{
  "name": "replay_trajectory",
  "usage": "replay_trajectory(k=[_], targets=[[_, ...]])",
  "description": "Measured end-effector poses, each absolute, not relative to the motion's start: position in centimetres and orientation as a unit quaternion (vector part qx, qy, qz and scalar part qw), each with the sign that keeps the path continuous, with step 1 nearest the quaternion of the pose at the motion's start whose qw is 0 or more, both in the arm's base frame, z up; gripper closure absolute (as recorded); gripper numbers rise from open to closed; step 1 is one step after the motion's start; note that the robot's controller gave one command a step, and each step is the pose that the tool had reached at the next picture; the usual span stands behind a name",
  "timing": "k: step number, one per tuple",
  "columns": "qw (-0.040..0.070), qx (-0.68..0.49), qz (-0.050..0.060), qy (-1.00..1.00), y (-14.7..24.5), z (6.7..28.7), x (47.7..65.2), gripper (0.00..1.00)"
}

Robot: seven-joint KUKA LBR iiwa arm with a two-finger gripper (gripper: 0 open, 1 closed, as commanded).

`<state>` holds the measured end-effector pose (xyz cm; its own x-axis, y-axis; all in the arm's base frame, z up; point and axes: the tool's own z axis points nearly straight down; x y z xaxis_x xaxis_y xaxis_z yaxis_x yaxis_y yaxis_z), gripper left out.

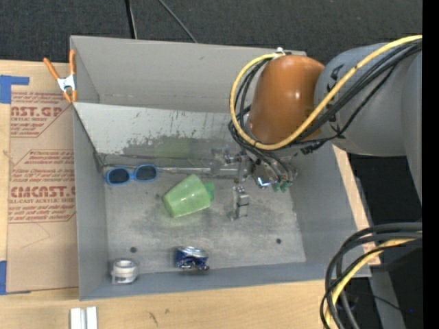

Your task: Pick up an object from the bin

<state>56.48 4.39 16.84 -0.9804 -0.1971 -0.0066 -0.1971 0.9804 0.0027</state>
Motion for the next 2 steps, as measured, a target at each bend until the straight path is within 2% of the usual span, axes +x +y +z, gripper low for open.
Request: replay_trajectory(k=[1, 2], targets=[[0.001, -0.033, 0.0, 0.999, 3.6, 13.7, 58.6, 0.0], [-0.002, -0.032, 0.0, 0.999, 4.3, 7.7, 58.4, 0.0]])
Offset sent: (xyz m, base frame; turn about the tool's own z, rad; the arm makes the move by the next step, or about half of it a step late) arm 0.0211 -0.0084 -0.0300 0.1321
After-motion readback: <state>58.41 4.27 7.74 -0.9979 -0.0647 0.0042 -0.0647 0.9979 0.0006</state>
